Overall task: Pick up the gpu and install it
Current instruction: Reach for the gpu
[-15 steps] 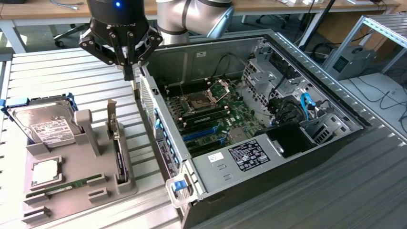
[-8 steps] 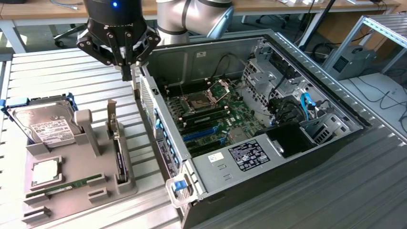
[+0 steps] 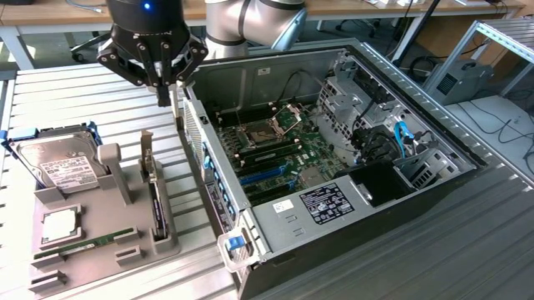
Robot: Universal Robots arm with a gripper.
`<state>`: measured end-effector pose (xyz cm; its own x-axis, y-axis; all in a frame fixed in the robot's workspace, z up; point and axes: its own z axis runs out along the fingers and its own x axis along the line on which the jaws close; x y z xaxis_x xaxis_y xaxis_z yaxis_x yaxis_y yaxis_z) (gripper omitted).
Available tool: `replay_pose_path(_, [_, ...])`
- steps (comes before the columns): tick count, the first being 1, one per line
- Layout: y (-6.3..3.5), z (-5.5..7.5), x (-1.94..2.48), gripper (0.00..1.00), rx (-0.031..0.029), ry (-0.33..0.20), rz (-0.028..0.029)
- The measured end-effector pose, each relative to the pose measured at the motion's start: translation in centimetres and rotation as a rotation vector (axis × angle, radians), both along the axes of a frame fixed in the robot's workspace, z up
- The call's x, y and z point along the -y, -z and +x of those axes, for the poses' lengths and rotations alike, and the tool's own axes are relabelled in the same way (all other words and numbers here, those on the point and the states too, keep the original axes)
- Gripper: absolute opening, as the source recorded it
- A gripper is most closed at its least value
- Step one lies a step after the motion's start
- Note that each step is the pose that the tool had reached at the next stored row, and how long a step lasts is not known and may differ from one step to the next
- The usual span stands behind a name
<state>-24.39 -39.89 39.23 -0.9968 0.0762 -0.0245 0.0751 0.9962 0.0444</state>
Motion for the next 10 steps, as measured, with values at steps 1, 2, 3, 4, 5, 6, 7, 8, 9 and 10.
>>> replay_pose_path(1, [0.0, -0.03, 0.0, 0.11, 0.0, 0.0, 0.0])
replay_pose_path(2, [0.0, -0.06, 0.0, 0.11, 0.0, 0.0, 0.0])
replay_pose_path(3, [0.0, -0.09, 0.0, 0.11, 0.0, 0.0, 0.0])
replay_pose_path(4, [0.0, -0.11, 0.0, 0.11, 0.0, 0.0, 0.0])
replay_pose_path(5, [0.0, -0.14, 0.0, 0.11, 0.0, 0.0, 0.0])
replay_pose_path(6, [0.0, -0.17, 0.0, 0.11, 0.0, 0.0, 0.0])
replay_pose_path(7, [0.01, -0.19, 0.0, 0.11, 0.0, 0.0, 0.0])
replay_pose_path(8, [0.01, -0.22, 0.0, 0.11, 0.0, 0.0, 0.0])
replay_pose_path(9, [0.0, -0.25, 0.0, 0.11, 0.0, 0.0, 0.0])
replay_pose_path(10, [0.01, -0.27, 0.0, 0.11, 0.0, 0.0, 0.0])
